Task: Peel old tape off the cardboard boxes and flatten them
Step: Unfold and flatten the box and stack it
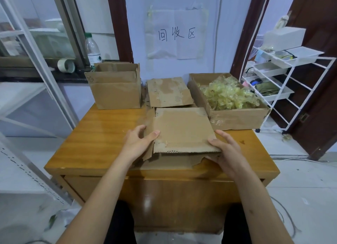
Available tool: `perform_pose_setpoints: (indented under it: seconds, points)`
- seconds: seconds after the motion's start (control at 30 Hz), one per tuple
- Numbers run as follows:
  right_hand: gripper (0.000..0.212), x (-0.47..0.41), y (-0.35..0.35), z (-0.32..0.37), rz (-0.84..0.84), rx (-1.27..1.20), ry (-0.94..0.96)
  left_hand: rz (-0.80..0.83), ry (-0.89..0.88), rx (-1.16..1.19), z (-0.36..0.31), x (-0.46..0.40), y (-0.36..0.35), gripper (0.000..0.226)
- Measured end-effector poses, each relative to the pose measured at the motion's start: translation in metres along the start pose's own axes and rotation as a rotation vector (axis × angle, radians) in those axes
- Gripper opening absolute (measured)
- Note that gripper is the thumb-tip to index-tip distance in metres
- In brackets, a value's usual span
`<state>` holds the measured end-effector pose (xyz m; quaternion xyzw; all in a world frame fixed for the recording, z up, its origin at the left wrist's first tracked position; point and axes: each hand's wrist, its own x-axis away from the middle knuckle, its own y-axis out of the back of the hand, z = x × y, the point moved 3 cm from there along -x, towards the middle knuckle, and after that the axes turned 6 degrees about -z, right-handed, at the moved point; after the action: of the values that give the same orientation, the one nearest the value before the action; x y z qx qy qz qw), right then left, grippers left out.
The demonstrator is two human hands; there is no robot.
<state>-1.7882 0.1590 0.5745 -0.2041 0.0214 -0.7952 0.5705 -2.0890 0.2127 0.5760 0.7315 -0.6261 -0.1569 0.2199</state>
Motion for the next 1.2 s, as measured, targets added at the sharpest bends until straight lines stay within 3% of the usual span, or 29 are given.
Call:
perform_pose_setpoints:
  seconds: [0.07,0.2,0.27,0.53,0.67,0.8,0.87,0.97,1.2]
  points:
    - [0.054,-0.004,0.001,-0.003,0.033,0.018,-0.050,-0.055,-0.044,-0.179,0.003,0.000,0.002,0.096]
    - [0.046,-0.004,-0.003,-0.012,0.075,0.150,-0.049,-0.136,-0.156,-0.652,0.009,0.009,0.001,0.088]
    - [0.052,-0.005,-0.004,-0.015,0.046,0.193,-0.032,-0.128,-0.183,-0.729,0.012,0.012,0.000,0.087]
    - [0.058,-0.002,-0.003,-0.014,0.022,0.259,-0.005,0.130,-0.376,-0.803,0.020,0.016,0.002,0.072]
    - [0.051,0.002,-0.007,-0.016,-0.113,0.085,0.014,0.026,-0.354,-0.905,0.020,0.032,0.005,0.071]
    - [0.066,0.014,-0.025,-0.038,-0.190,-0.165,-0.007,-0.125,-0.310,-0.948,0.012,0.052,-0.009,0.069]
    - [0.062,0.016,-0.030,-0.045,-0.207,-0.221,-0.013,-0.155,-0.302,-0.939,0.011,0.060,-0.012,0.068]
    - [0.043,0.020,-0.040,-0.048,-0.101,-0.181,-0.076,-0.189,-0.283,-0.889,0.015,0.067,-0.012,0.067]
    - [0.039,0.020,-0.049,-0.038,-0.019,0.152,0.002,-0.154,-0.203,-0.673,0.015,0.067,-0.006,0.066]
